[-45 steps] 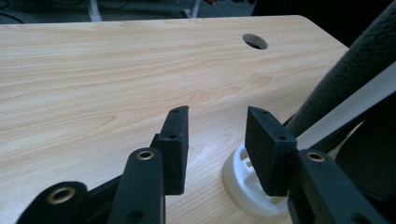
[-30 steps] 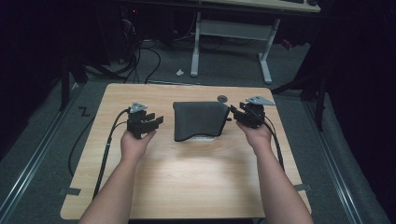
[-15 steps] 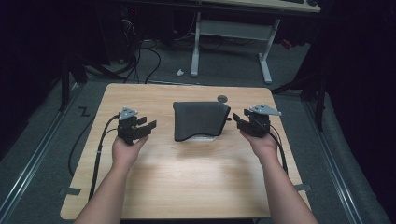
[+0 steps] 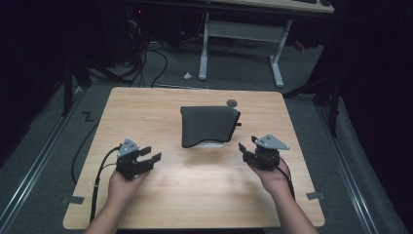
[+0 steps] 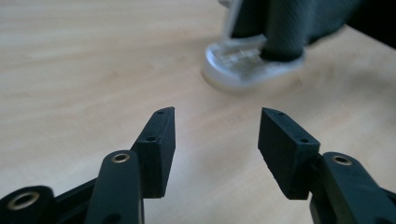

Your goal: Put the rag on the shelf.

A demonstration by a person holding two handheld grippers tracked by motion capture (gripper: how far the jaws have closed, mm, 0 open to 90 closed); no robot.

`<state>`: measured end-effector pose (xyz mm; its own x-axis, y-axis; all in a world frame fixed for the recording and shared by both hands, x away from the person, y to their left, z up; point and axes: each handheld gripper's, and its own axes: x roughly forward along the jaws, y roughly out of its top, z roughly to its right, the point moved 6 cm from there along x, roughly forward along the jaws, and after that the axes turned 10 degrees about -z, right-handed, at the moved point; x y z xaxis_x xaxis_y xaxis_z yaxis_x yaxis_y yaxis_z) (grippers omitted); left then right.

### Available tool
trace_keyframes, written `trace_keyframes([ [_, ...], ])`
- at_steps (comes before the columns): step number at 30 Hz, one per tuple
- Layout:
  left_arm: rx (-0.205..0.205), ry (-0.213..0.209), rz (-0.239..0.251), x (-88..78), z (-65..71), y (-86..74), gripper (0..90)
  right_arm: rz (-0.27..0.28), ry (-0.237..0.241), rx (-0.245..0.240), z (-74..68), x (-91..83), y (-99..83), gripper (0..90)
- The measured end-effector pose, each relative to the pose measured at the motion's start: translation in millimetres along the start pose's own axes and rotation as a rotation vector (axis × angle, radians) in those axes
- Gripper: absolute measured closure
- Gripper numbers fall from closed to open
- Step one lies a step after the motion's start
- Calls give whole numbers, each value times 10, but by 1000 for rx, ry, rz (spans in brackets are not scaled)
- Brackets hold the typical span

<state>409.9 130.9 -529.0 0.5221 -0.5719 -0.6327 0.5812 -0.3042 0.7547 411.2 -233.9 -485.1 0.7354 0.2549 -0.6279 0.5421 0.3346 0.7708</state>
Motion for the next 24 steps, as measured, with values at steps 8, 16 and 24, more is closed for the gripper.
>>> trace_keyframes([
  [8,54,-63,-67,-118,442,-432,448,-59,33,-37,-409,-92,-446,477],
  [16,178,-68,-128,-106,920,-676,436,-101,65,-73,-773,-120,-878,477],
  [24,166,-37,-152,-65,813,-692,433,-114,76,-83,-793,-56,-900,470],
])
